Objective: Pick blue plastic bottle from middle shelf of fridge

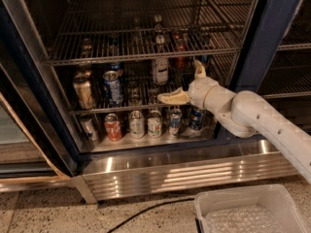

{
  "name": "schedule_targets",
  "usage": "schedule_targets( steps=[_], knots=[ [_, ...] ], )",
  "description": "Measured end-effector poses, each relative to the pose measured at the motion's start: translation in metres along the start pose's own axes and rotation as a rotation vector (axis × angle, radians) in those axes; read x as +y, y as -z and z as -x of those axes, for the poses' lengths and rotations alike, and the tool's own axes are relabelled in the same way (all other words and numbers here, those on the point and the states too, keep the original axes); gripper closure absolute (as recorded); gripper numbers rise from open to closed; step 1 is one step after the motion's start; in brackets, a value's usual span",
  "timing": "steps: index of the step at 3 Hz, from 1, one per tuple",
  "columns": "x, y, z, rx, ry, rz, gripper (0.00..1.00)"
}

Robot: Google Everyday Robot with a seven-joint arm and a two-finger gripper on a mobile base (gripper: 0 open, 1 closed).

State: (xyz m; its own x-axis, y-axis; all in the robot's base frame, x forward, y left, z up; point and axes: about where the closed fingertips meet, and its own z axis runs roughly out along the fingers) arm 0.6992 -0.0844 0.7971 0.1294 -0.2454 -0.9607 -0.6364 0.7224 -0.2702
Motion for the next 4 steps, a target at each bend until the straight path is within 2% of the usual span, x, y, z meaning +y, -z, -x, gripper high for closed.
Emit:
schedule_targets(
  steps=[1, 2, 3, 4],
  knots=[
    [-0.006, -0.067, -0.003, -0.004, 0.042, 0.032, 0.00],
    [-0.006, -0.067, -0.002, -0.004, 0.041, 0.032, 0.00],
    [-0.007, -0.084, -0.006, -0.015, 0.031, 0.027, 0.00],
    [-0.014, -0.099, -0.009, -0.017, 0.046, 0.023, 0.00]
  ],
)
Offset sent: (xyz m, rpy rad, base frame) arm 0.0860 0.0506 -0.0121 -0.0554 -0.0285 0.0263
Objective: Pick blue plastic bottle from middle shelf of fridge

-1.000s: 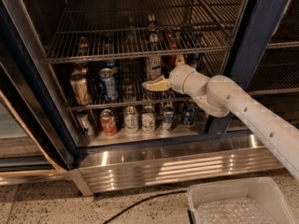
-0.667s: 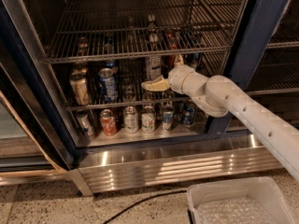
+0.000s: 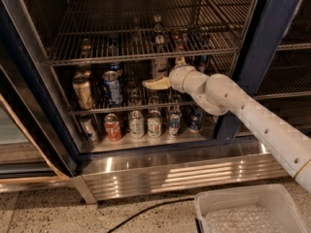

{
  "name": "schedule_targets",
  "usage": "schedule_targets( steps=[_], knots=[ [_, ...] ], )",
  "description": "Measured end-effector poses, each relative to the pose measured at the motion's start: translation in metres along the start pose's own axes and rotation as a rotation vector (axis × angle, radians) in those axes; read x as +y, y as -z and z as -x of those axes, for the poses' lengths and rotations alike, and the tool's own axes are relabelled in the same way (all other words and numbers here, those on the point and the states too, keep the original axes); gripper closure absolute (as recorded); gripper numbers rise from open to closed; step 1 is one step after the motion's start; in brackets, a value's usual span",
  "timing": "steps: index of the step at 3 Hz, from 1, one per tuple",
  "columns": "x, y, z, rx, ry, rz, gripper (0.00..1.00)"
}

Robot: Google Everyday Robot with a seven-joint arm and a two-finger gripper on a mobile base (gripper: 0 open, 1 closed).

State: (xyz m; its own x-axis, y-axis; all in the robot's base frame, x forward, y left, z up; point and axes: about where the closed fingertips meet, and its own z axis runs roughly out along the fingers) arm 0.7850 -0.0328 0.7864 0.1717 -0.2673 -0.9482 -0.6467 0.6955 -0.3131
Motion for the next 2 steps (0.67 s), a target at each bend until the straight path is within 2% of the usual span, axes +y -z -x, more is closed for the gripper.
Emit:
schedule_targets(
  steps=[2],
  knots=[
    [-0.026, -0.017, -0.012, 0.031, 0.032, -0.031, 0.00]
  ],
)
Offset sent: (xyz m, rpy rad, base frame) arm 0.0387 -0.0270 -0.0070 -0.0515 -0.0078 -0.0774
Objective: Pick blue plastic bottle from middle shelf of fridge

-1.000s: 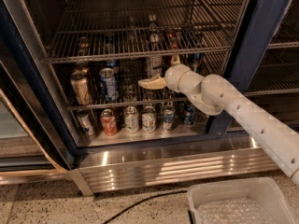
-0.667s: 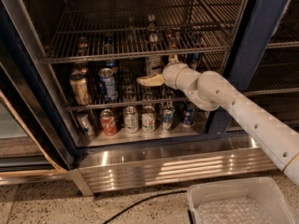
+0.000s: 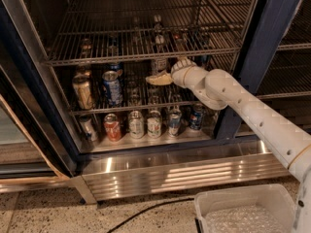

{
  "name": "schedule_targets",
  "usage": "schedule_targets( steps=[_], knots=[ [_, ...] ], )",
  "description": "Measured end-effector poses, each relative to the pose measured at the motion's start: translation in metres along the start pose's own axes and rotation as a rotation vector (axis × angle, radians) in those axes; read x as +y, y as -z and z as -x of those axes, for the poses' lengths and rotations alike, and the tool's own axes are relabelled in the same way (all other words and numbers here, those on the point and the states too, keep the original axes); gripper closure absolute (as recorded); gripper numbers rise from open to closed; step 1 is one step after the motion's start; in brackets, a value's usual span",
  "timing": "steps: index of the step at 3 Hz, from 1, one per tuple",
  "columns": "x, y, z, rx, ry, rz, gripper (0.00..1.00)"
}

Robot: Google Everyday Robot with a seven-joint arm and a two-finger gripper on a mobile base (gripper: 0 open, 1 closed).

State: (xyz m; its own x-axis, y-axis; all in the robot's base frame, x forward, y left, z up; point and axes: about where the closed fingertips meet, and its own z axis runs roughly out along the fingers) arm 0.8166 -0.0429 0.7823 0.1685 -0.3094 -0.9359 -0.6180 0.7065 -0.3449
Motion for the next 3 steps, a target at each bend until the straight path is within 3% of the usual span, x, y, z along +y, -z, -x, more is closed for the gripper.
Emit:
schedule_targets(
  steps=[3],
  knots=[
    [0.005, -0.018, 0.007, -0.012, -0.001, 0.049, 0.00]
  ],
)
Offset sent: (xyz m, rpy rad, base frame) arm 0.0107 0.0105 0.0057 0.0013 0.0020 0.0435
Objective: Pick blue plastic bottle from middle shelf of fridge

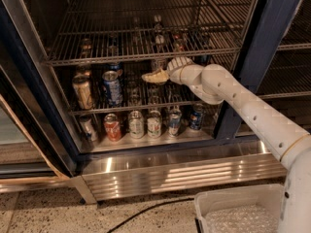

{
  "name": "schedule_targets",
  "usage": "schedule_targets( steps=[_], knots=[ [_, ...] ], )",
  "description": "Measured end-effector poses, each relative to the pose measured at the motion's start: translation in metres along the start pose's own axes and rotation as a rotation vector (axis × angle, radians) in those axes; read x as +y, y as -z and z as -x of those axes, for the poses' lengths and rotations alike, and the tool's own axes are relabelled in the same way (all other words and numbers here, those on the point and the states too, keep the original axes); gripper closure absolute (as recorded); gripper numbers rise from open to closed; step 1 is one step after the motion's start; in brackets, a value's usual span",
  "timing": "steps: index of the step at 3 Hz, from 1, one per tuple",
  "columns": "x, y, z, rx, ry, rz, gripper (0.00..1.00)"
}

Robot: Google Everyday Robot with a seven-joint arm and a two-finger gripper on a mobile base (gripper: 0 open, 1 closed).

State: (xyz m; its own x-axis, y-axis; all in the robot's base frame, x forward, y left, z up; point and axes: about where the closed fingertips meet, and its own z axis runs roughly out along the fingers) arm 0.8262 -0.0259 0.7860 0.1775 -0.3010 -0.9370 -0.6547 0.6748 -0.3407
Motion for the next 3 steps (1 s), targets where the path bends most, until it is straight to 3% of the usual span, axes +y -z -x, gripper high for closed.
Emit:
schedule_targets(
  steps=[1, 3],
  knots=[
    [0.0013, -0.0045, -0.0006, 0.005, -0.012, 0.015, 0.00],
    [0.0015, -0.0047, -0.0007, 0.006, -0.013, 0.016, 0.42]
  ],
)
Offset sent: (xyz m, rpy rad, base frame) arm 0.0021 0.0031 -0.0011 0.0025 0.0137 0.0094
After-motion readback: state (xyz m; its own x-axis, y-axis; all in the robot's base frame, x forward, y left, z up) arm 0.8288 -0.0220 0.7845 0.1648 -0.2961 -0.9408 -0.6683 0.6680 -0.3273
